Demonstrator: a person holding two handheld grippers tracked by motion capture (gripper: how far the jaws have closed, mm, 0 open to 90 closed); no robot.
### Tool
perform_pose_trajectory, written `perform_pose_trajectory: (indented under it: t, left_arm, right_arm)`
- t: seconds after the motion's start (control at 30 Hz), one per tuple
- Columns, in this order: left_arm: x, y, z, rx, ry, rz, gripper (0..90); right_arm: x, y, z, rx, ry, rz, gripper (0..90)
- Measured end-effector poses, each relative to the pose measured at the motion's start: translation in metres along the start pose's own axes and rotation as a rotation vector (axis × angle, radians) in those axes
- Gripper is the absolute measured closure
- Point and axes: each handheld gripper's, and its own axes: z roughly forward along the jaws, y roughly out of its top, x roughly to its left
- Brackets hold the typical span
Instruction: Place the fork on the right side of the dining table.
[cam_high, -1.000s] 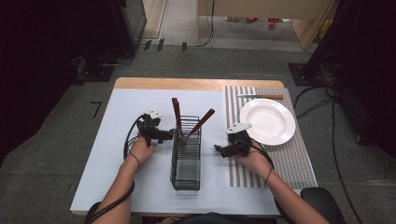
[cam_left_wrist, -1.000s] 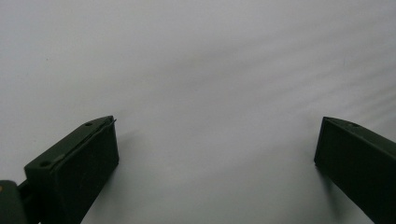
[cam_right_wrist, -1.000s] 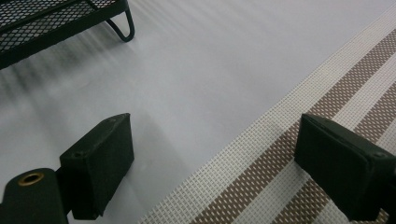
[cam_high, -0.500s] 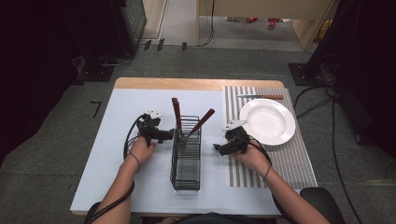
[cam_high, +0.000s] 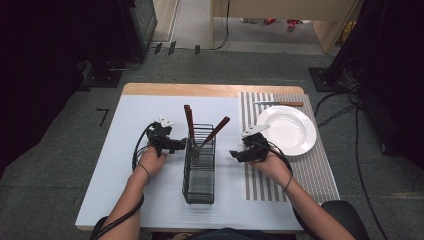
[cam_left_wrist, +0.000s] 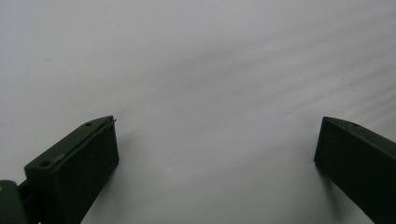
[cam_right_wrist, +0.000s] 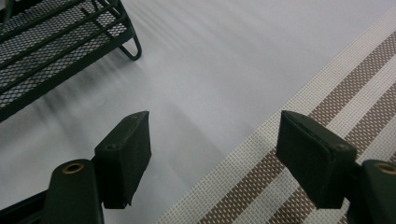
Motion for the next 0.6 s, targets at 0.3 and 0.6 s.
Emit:
perform_pose_trajectory:
  t: [0.3,0.6]
  left_arm:
    - [0.0,0.0,0.0,0.001,0.0,0.001,0.0]
    - [0.0,0.0,0.0,0.0,0.0,0.0,0.0]
  right_arm:
    - [0.002,0.01,-0.009,0.034,0.039,0.001,31.5]
    - [-0.009,0.018,-0.021,0.047,0.075,0.103,40.0]
